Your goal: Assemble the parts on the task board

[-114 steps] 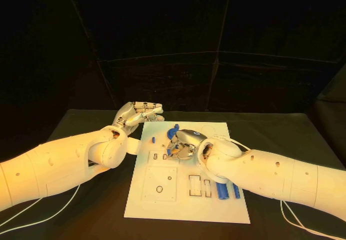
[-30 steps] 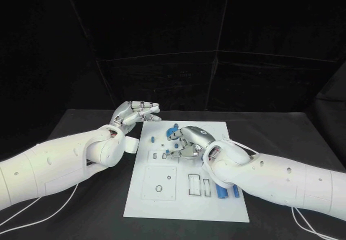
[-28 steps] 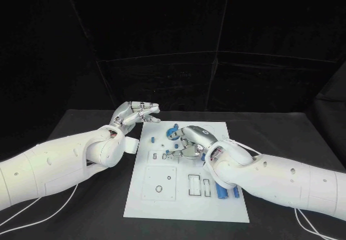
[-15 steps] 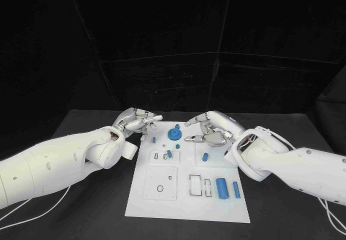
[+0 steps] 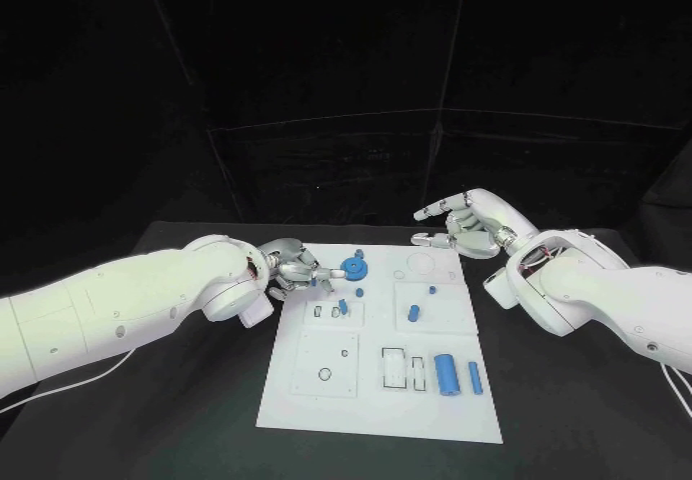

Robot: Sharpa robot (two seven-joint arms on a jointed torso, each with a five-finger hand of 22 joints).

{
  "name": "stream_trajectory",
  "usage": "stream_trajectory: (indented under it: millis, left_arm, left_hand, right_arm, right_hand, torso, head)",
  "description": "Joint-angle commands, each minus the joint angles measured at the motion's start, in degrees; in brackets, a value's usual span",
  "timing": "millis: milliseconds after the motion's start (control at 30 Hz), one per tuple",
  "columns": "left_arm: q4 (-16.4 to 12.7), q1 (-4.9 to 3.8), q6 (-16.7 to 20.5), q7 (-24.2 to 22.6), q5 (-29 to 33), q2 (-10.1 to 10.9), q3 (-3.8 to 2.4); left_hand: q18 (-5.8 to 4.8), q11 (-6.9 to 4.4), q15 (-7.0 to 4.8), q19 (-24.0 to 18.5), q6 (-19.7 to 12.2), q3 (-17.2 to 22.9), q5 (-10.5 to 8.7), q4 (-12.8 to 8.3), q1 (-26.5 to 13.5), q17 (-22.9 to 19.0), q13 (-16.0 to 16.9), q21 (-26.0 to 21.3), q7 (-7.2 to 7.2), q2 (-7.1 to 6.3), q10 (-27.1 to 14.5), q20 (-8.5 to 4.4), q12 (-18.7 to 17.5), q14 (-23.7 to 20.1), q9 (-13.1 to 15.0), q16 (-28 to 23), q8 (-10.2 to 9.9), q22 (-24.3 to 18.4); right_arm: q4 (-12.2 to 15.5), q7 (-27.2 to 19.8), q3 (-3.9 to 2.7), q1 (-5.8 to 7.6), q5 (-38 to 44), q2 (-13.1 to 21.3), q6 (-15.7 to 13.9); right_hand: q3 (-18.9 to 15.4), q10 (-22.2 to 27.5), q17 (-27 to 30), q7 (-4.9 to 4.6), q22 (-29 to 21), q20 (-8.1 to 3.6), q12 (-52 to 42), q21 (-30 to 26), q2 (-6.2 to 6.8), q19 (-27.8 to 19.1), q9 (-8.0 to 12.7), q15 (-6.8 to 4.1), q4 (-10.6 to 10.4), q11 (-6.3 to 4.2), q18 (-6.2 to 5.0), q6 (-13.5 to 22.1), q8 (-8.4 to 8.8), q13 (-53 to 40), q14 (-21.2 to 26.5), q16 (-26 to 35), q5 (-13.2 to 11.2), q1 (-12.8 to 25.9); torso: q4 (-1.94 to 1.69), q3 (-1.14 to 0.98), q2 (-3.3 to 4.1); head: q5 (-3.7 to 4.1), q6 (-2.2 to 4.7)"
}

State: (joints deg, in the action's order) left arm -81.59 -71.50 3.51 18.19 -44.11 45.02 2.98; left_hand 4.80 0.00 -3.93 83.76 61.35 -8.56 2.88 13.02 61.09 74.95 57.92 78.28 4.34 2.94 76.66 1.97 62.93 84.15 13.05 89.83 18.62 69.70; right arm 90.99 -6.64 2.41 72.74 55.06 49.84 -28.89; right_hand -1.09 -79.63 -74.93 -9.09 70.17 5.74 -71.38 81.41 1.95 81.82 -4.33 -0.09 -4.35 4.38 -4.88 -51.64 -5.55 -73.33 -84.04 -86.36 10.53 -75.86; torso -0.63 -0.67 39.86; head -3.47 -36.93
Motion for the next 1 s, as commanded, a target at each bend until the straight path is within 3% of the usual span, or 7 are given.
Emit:
stream_trajectory:
  millis: [33,133,233,367,533,700,1000]
  left_arm:
    - [0.36,-0.35,-5.18,8.75,-8.21,-1.08,-0.03]
    - [0.81,-0.59,-5.94,9.83,-9.95,-2.71,-0.02]
    - [1.25,-0.74,-6.52,10.33,-10.9,-3.94,0.0]
    - [2.01,-1.03,-7.6,10.75,-11.79,-5.55,0.08]
    - [2.68,-1.7,-8.63,11.01,-12.37,-6.93,0.78]
    - [3.79,-2.17,-9.93,11.24,-12.62,-8.07,1.26]
    - [4.96,-2.68,-12.47,11.57,-12.98,-8.8,1.72]
  left_hand:
    - [-1.18,-0.69,-0.45,0.61,-0.22,-1.22,-0.15,1.63,1.07,15.05,1.84,0.77,-0.7,0.13,0.11,-0.18,1.91,5.85,2.06,0.17,2.9,0.99]
    - [-1.23,-1.13,-0.77,0.41,-1.49,-3.1,-0.17,3.24,1.68,15.05,2.96,1.31,-1.07,0.04,0.17,-0.45,3.13,5.85,4.96,0.17,6.46,1.66]
    - [-1.26,-1.33,-0.98,0.33,-2.63,-4.43,-0.17,3.51,1.65,15.05,3.53,1.63,-1.42,0.24,0.28,-0.65,3.76,5.85,7.24,0.17,9.07,2.09]
    - [-1.31,-1.48,-1.11,0.27,-4.27,-5.65,-0.18,3.49,1.83,15.05,3.81,1.95,-1.62,0.93,0.27,-0.81,4.11,5.85,9.75,0.17,11.76,2.59]
    - [-1.36,-1.61,-1.19,0.24,-5.9,-6.87,-0.18,3.49,1.91,15.05,4.06,2.23,-1.73,1.73,0.31,-0.89,4.42,5.85,12.12,0.17,14.2,3.06]
    - [-1.39,-1.62,-1.21,0.25,-6.64,-7.28,-0.17,3.39,2.33,15.05,4.23,2.4,-1.84,2.36,0.37,-0.94,4.62,5.85,13.35,0.17,15.45,3.37]
    - [-1.42,-1.73,-1.28,0.26,-7.28,-7.49,-0.15,3.16,3.22,15.05,4.56,2.57,-1.99,3.21,0.56,-0.97,4.98,5.85,14.89,0.17,17.03,3.68]
  right_arm:
    - [-0.21,1.03,-0.02,0.21,-2.74,0.03,0.35]
    - [-0.51,1.77,-0.02,0.29,-2.83,-0.07,0.3]
    - [-0.68,2.25,-0.02,0.33,-2.85,-0.14,0.31]
    - [-0.82,2.73,-0.02,0.37,-2.87,-0.17,0.32]
    - [-0.95,3.04,-0.02,0.39,-2.87,-0.35,0.28]
    - [-1.14,3.31,-0.01,0.4,-2.88,-0.62,0.33]
    - [-1.41,3.73,-0.01,0.4,-2.88,-0.79,0.45]
  right_hand:
    - [-0.32,0.13,-5.39,0.04,-0.07,-0.18,-0.2,-0.01,-0.07,-0.03,-0.06,-0.4,0.07,-0.46,0.96,-0.52,-0.19,0.05,-3.97,0.27,0.24,-0.45]
    - [-0.45,0.15,-5.24,0.11,-0.13,-0.24,-0.13,-0.03,-0.05,-0.05,-0.06,-0.46,0.2,-0.53,0.95,-0.68,-0.26,0.13,-3.94,0.34,0.44,-0.6]
    - [-0.53,0.19,-5.16,0.16,-0.19,-0.31,-0.04,-0.06,-0.16,-0.08,-0.04,-0.52,0.33,-0.6,0.94,-0.79,-0.31,0.23,-3.92,0.39,0.9,-0.79]
    - [-0.67,0.2,-5.11,0.21,-0.22,-0.37,0.01,-0.08,-0.26,-0.09,-0.01,-0.58,0.42,-0.65,0.93,-0.89,-0.35,0.3,-3.91,0.43,1.47,-0.92]
    - [-0.74,0.21,-5.13,0.25,-0.22,-0.41,0.05,-0.09,-0.3,-0.09,0.01,-0.62,0.55,-0.69,0.93,-0.99,-0.4,0.36,-3.92,0.43,1.79,-1.08]
    - [-0.81,0.2,-5.09,0.28,-0.28,-0.45,0.06,-0.12,-0.34,-0.11,0.02,-0.66,0.7,-0.74,0.92,-1.09,-0.44,0.38,-3.91,0.46,2.13,-1.27]
    - [-0.9,0.22,-5.01,0.31,-0.28,-0.49,0.11,-0.12,-0.41,-0.11,0.04,-0.69,0.77,-0.76,0.93,-1.16,-0.47,0.45,-3.9,0.5,2.56,-1.34]
  torso:
    - [0.12,-0.34,-0.44]
    - [0.26,-0.37,-0.49]
    - [0.23,-0.38,-0.52]
    - [0.1,-0.31,-0.47]
    - [0.19,-0.26,-0.32]
    - [0.16,-0.27,-0.34]
    - [0.07,-0.11,-0.32]
  head:
    - [-0.17,-0.17]
    - [-0.22,-0.2]
    - [-0.09,-0.27]
    - [0.03,-0.29]
    - [-0.03,-0.27]
    - [0.07,-0.51]
    - [0.13,-1.03]
